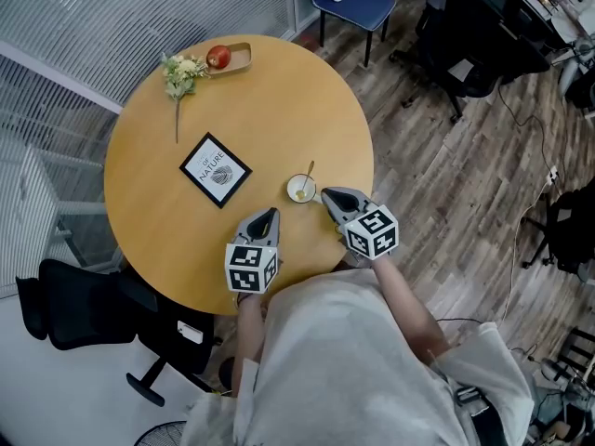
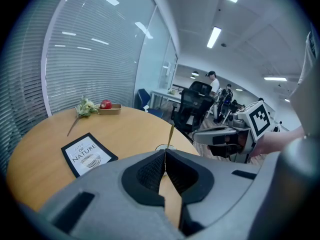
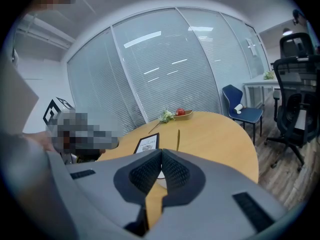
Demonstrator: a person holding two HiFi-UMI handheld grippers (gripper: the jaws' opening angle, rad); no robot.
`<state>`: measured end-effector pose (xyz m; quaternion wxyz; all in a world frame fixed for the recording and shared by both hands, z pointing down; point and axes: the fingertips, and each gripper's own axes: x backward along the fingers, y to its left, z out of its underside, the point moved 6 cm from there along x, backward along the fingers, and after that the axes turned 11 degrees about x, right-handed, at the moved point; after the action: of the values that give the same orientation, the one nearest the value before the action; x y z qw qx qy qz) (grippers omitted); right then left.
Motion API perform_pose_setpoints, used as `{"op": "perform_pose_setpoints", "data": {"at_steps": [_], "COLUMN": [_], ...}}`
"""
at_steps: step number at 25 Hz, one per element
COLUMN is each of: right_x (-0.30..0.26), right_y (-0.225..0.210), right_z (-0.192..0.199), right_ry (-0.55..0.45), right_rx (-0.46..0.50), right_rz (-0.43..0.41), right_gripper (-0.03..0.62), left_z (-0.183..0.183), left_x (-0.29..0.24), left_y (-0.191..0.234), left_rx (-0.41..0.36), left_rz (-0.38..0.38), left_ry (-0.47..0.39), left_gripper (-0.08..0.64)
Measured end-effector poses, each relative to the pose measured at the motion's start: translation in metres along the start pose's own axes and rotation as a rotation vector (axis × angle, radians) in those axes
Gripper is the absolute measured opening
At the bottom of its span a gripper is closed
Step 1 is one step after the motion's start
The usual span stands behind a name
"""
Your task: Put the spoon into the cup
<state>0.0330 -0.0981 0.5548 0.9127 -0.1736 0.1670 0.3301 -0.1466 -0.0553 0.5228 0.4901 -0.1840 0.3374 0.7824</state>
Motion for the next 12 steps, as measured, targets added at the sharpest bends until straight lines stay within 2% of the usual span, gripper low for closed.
{"op": "perform_pose_setpoints", "data": {"at_steps": [12], "right_x": [-0.0060], "right_y": [0.0044], "right_z": [0.0001], "right_ry": [0.014], "right_rx": [0.004], "right_rz": [-0.004], "right_gripper": [-0.003], "left_z": [0.0035], "left_x": [0.0073], "left_y": [0.0108], "left_rx": [0.024], "left_rz": [-0.017], "left_ry": [-0.008], "left_gripper": [0.009]}}
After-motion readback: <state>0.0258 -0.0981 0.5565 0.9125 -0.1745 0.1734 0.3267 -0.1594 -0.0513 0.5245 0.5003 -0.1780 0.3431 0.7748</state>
